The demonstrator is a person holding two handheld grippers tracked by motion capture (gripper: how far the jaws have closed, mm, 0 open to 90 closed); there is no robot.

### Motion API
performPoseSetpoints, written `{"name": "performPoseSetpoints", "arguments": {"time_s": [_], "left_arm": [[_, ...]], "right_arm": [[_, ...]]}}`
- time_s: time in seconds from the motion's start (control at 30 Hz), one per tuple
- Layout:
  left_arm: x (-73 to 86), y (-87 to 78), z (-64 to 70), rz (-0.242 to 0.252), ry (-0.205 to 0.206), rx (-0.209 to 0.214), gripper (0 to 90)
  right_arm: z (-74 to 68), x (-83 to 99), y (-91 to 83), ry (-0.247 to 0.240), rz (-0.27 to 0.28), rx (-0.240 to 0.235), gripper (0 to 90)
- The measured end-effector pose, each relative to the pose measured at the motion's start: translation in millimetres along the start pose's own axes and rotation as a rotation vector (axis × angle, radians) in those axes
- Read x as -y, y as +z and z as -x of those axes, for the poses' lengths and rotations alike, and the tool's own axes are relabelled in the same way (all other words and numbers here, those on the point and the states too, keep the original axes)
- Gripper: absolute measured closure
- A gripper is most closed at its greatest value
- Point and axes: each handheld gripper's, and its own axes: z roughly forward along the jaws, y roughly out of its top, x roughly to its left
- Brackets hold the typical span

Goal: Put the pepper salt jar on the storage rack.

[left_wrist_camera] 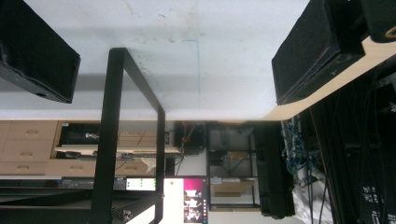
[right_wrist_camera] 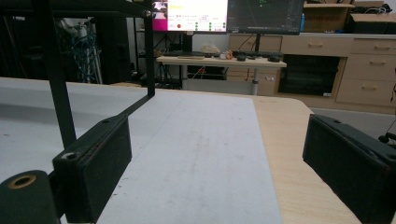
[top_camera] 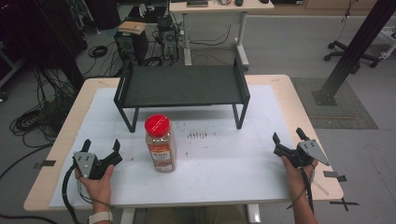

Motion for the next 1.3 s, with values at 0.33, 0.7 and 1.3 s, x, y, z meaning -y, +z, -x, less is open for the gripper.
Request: {"name": "performPoseSetpoints", "arguments": {"time_s": [0.33, 0.7, 1.3], "left_arm": [[0.0, 0.0, 0.0, 0.0, 0.001, 0.0, 1.3], [0.0, -0.1, 0.1, 0.001, 0.001, 0.0, 1.3], [-0.8, -0.4, 0.7, -0.008, -0.007, -0.017, 2.1]], "right_arm": [[-0.1, -0.1, 0.2, -0.003, -0.002, 0.0, 7.9], [0.3, 0.1, -0.2, 0.006, 0.001, 0.001, 7.9], [0.3, -0.1, 0.2, 0.001, -0.001, -0.006, 7.5]]}}
